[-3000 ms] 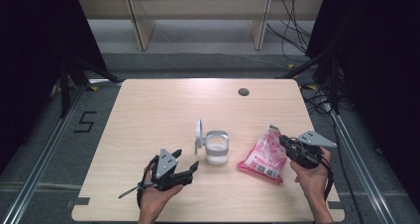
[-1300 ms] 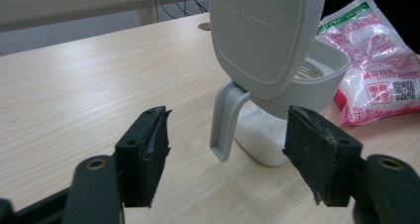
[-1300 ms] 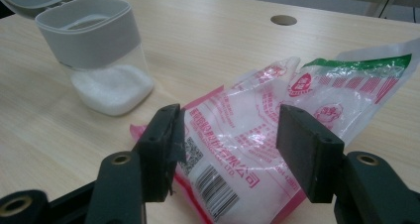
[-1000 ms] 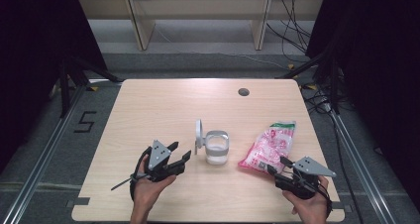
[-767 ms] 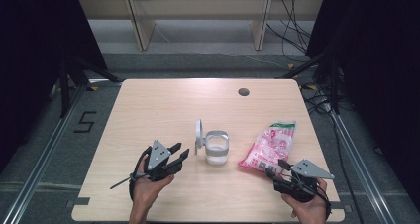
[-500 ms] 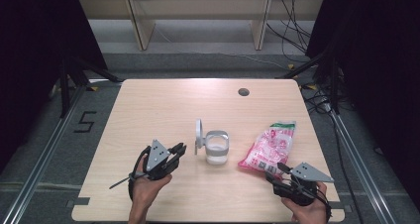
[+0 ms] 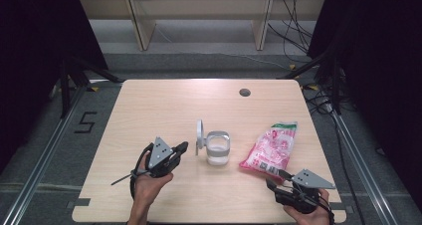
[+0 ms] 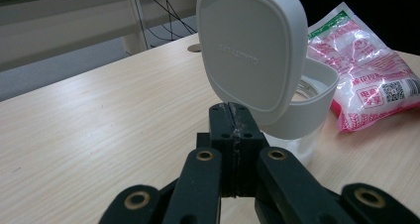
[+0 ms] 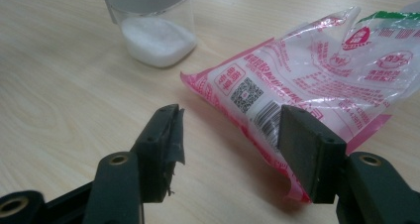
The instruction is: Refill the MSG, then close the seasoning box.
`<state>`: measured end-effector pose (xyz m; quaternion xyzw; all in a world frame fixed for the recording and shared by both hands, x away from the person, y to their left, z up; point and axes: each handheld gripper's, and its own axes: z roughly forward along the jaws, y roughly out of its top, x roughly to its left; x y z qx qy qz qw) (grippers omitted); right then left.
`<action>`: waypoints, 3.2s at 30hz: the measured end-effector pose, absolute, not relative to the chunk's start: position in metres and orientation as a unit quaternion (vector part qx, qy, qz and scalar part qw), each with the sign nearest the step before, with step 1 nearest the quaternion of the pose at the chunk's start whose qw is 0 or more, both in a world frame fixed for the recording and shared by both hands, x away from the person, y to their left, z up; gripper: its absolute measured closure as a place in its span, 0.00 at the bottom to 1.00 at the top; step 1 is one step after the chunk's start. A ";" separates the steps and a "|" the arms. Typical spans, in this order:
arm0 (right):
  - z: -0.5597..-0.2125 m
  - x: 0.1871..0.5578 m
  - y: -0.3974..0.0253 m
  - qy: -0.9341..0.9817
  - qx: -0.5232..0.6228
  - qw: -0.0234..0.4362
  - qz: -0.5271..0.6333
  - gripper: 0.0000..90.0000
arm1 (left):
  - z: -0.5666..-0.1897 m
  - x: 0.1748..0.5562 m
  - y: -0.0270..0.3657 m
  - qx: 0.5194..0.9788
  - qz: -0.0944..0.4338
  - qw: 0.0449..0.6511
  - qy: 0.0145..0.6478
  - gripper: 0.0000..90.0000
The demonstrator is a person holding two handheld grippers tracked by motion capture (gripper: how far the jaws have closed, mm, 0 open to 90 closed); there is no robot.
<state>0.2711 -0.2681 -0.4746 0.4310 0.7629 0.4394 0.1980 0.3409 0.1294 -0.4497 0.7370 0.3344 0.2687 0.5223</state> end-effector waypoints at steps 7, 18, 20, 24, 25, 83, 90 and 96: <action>-0.478 0.270 -0.269 0.769 0.412 0.200 0.446 0.48 | -0.443 0.346 0.126 0.741 0.269 0.522 0.326 0.99; -0.478 0.264 -0.269 0.776 0.410 0.189 0.441 0.47 | -0.431 0.360 0.131 0.774 0.280 0.508 0.256 0.99; -0.479 0.263 -0.268 0.773 0.416 0.190 0.439 0.47 | -0.434 0.351 0.124 0.743 0.267 0.520 0.326 0.99; -0.479 0.264 -0.267 0.776 0.411 0.189 0.439 0.47 | -0.433 0.355 0.124 0.747 0.267 0.515 0.326 0.99; -0.480 0.264 -0.267 0.777 0.408 0.188 0.440 0.47 | -0.433 0.356 0.123 0.746 0.266 0.514 0.329 0.99; -0.481 0.264 -0.262 0.783 0.408 0.179 0.435 0.47 | -0.424 0.363 0.100 0.761 0.279 0.510 0.288 0.99; -0.481 0.264 -0.262 0.784 0.406 0.180 0.433 0.47 | -0.424 0.363 0.098 0.761 0.280 0.510 0.288 0.99; -0.481 0.265 -0.262 0.787 0.401 0.182 0.433 0.47 | -0.424 0.363 0.096 0.762 0.281 0.509 0.286 0.99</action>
